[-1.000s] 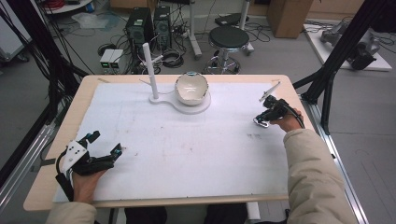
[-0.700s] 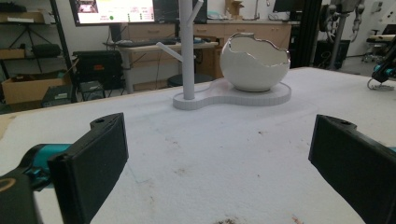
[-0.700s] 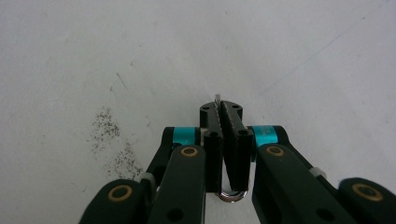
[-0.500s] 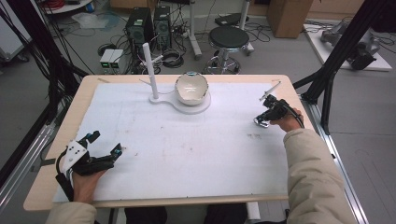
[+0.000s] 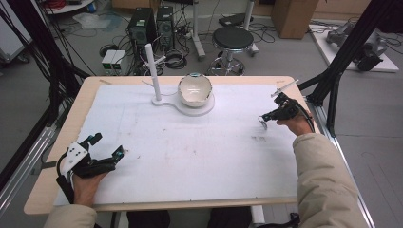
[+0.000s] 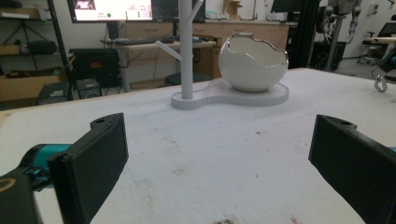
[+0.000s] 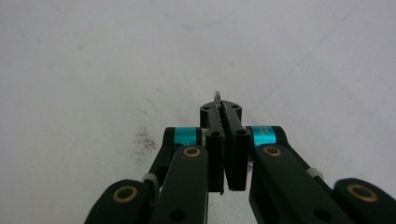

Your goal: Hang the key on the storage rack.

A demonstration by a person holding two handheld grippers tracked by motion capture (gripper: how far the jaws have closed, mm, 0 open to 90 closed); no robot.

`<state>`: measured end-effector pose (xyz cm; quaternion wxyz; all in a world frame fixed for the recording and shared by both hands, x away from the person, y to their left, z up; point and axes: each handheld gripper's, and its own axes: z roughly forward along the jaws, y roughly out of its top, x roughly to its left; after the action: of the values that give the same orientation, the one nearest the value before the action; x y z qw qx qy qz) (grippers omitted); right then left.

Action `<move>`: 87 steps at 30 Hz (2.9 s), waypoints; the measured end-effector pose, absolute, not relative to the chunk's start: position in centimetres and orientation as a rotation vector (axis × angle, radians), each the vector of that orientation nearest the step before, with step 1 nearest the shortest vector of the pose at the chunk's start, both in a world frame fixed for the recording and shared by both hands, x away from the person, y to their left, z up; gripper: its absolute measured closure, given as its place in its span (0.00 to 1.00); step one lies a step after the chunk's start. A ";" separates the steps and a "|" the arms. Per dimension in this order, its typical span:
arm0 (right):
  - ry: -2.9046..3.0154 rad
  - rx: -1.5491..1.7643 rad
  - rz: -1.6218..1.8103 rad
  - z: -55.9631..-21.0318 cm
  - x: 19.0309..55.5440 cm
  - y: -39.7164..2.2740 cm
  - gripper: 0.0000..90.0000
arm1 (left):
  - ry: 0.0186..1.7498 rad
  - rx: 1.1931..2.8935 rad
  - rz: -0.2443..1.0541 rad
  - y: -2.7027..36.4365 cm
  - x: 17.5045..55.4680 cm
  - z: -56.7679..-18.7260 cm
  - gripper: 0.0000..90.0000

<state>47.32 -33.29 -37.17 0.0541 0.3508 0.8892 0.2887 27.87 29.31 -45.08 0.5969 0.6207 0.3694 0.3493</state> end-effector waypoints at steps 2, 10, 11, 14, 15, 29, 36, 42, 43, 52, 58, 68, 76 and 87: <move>2.677 1.062 0.951 -36.5 46.9 -33.4 0.99 | 0.855 1.476 0.821 29.3 28.1 -44.9 0.06; 2.597 0.992 1.174 -33.9 45.2 -32.8 0.99 | 0.781 1.559 0.746 29.1 29.4 -41.0 0.06; 2.587 0.975 1.189 -33.5 45.0 -32.6 0.99 | 0.763 1.572 0.738 29.1 29.6 -40.4 0.06; 2.569 0.928 1.265 -32.1 44.5 -31.8 0.99 | 0.707 1.613 0.712 28.7 30.3 -38.2 0.06; 2.557 0.906 1.299 -31.6 44.4 -31.5 0.99 | 0.690 1.623 0.700 28.6 30.6 -37.5 0.06; 2.523 0.651 1.549 -27.0 42.1 -25.7 0.99 | 0.495 1.709 0.407 25.2 34.3 -29.4 0.06; 2.521 0.558 1.660 -25.9 41.3 -23.6 0.99 | 0.409 1.767 0.328 22.4 35.5 -27.5 0.06; 2.531 0.452 1.745 -25.3 40.8 -21.2 0.99 | 0.340 1.794 0.270 19.3 36.4 -26.6 0.06; 2.534 0.424 1.761 -25.3 40.8 -20.8 0.99 | 0.330 1.797 0.254 18.8 36.5 -26.4 0.06; 2.564 0.368 1.810 -25.6 40.6 -18.1 0.99 | 0.267 1.794 0.187 15.4 37.5 -25.6 0.09; 2.585 0.326 1.816 -25.8 40.5 -16.9 0.99 | 0.249 1.810 0.155 14.2 37.9 -25.8 0.09; 2.589 0.268 1.856 -26.0 40.3 -15.9 0.99 | 0.225 1.835 0.129 12.6 38.2 -26.3 0.09; 2.591 0.242 1.879 -25.8 40.1 -15.7 0.99 | 0.204 1.831 0.084 12.3 38.1 -26.4 0.25; 2.600 0.227 1.897 -25.9 40.0 -15.6 0.99 | 0.230 1.785 0.012 12.5 38.4 -27.0 0.60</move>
<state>39.99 -15.62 -25.85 -0.0426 0.0704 0.8051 0.5875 38.41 12.48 -27.04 0.6218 0.7767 0.1003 0.0054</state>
